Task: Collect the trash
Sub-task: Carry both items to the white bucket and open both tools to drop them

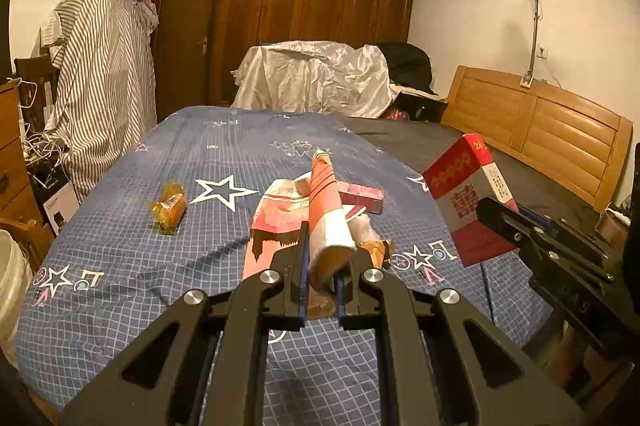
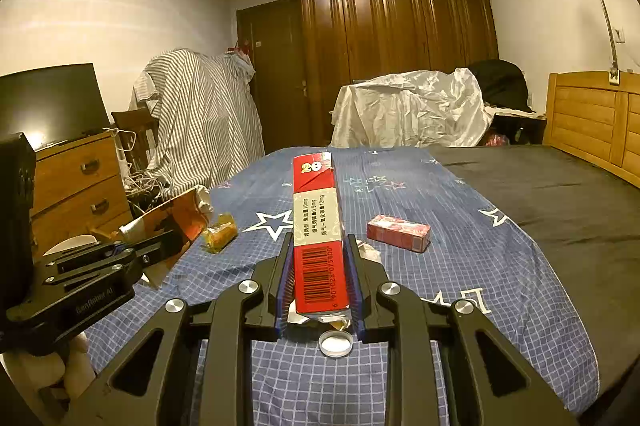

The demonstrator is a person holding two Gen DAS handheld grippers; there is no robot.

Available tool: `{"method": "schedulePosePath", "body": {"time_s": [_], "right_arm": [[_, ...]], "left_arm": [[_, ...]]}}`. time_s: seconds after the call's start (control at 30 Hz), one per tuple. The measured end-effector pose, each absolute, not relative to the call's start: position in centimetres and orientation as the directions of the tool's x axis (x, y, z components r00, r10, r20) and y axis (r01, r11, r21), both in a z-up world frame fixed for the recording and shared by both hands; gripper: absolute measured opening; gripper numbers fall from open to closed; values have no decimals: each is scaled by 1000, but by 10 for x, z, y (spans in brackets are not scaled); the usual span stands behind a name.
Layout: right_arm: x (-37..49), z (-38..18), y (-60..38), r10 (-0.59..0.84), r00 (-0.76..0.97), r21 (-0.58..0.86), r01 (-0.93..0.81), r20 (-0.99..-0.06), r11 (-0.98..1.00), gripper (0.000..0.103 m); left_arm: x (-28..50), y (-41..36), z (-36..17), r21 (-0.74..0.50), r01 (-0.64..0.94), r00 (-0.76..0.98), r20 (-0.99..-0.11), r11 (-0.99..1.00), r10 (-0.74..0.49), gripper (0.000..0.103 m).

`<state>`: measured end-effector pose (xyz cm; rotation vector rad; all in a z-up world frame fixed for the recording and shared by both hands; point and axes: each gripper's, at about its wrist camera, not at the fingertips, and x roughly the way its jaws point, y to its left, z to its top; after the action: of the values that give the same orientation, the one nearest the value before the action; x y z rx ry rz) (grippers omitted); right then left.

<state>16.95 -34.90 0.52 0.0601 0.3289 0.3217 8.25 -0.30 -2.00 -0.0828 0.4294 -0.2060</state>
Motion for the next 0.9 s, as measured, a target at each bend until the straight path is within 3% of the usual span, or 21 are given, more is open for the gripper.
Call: {"method": "schedulePosePath", "body": {"time_s": [0.37, 0.9], "right_arm": [[186, 26, -315, 403, 870, 108, -389, -285, 915, 25], [216, 93, -103, 683, 684, 84, -689, -256, 720, 25]], "left_arm": [[78, 33, -9, -112, 108, 912, -384, 988, -143, 8], [51, 202, 32, -113, -217, 924, -344, 970, 167, 8]]}}
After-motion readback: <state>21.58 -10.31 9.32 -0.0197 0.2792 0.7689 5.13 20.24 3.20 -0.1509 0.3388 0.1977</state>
